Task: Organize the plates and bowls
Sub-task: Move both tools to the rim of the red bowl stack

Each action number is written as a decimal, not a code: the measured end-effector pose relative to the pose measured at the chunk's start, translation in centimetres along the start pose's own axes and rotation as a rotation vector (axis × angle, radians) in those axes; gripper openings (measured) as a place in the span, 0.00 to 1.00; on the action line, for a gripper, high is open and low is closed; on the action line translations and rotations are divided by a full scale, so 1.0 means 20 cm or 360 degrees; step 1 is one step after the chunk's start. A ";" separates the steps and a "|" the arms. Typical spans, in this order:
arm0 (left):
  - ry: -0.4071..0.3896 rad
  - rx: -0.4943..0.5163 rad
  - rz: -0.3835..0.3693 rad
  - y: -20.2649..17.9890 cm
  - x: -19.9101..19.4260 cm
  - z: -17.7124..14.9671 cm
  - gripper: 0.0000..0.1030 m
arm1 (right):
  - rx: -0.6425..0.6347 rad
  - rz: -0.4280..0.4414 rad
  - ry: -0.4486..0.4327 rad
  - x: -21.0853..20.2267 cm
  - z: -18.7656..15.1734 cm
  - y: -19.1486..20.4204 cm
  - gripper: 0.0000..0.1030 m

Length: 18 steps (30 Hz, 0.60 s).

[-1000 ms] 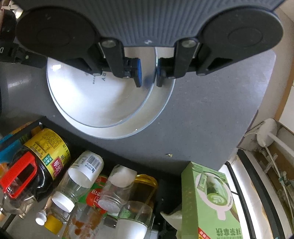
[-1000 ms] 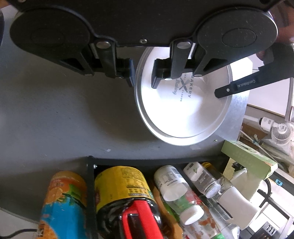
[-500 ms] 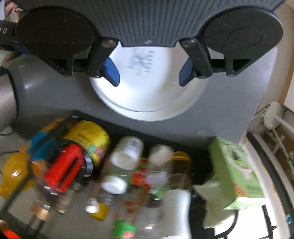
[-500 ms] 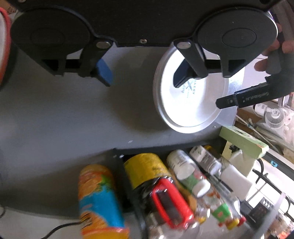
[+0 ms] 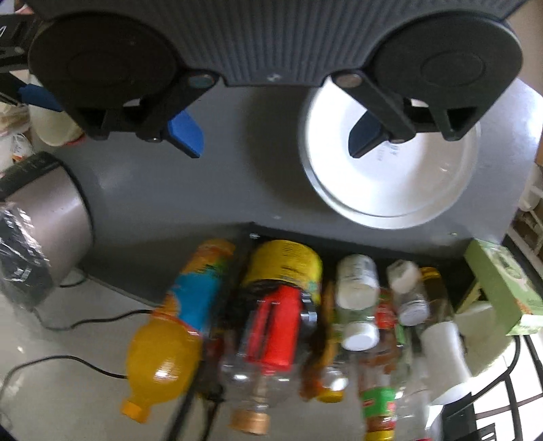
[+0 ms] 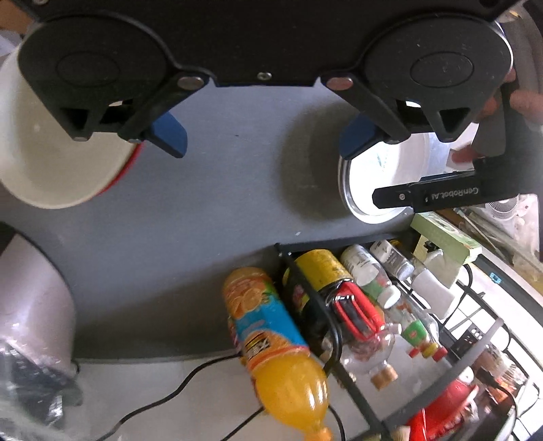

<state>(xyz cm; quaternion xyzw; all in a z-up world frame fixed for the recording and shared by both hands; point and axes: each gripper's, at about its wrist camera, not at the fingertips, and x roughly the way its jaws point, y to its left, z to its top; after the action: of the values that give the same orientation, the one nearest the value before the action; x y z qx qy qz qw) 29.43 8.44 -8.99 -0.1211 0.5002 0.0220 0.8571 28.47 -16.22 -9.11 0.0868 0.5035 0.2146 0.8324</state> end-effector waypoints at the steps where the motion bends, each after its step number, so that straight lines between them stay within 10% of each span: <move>1: -0.0017 0.0019 -0.0017 -0.04 -0.02 -0.01 0.94 | -0.0009 0.0006 -0.0020 -0.03 -0.01 -0.02 0.95; 18: -0.0244 0.0103 -0.0023 -0.49 -0.18 -0.29 1.00 | -0.0103 0.0032 -0.0180 -0.34 -0.18 -0.34 1.00</move>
<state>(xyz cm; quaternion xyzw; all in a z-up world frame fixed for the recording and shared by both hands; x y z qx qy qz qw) 24.16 -2.14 -6.81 -0.0951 0.4326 0.0088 0.8965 24.31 -25.58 -7.81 0.0769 0.4475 0.2339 0.8597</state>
